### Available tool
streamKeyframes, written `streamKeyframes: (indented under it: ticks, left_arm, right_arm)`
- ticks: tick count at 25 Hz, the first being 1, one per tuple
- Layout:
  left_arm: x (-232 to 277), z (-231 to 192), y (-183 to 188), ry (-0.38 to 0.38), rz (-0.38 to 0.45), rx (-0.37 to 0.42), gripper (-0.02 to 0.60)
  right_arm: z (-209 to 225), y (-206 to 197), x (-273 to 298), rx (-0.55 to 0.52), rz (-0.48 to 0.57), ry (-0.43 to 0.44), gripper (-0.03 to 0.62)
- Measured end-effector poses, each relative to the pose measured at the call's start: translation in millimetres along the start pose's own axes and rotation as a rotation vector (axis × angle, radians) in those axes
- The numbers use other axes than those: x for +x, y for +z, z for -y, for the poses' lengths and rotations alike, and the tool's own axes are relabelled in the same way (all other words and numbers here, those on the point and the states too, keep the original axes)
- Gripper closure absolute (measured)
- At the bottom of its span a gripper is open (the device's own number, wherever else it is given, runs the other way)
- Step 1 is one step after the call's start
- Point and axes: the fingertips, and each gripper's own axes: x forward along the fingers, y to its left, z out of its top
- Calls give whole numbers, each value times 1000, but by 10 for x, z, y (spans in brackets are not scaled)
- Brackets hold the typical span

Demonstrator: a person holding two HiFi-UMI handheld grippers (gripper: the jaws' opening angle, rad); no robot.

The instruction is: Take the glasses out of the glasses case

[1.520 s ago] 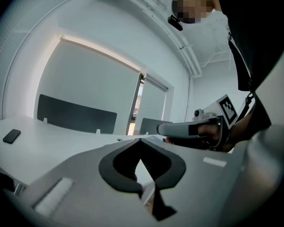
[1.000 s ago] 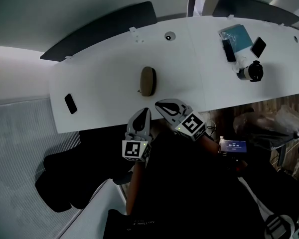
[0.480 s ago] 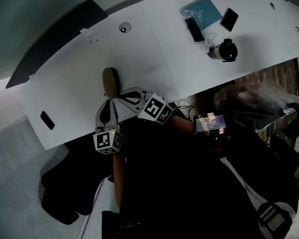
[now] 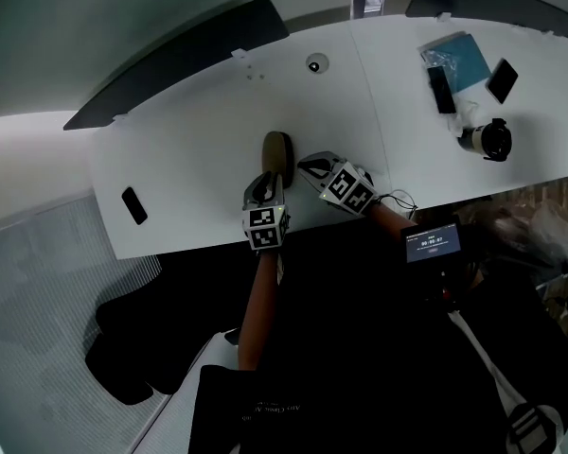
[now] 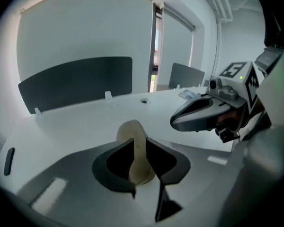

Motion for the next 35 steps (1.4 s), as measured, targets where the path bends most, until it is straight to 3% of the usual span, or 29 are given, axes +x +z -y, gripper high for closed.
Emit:
streamKeyframes:
  ticks: [3, 6, 8, 16, 20, 25, 30, 35]
  left_arm:
    - [154, 7, -199, 3, -83, 16, 417]
    - [255, -9, -285, 4, -136, 25, 260]
    - [337, -8, -383, -5, -165, 58, 221]
    - [489, -86, -590, 10, -253, 98, 225]
    - [484, -124, -621, -15, -236, 58, 239]
    - [397, -129, -535, -73, -238, 0, 249]
    - [335, -72, -508, -139, -217, -119, 250]
    - [214, 50, -490, -255, -143, -360, 253]
  right_arm:
    - [-49, -23, 128, -15, -30, 49, 586]
    - [-19, 45, 232, -22, -31, 54, 586]
    - [19, 69, 289, -40, -32, 40, 586]
    - [2, -182, 503, -103, -138, 38, 586]
    - [-97, -238, 621, -154, -169, 61, 586]
    - [-113, -223, 667, -123, -156, 67, 586]
    - [-79, -402, 698, -119, -231, 45, 586]
    - [-76, -615, 646, -115, -293, 56, 586]
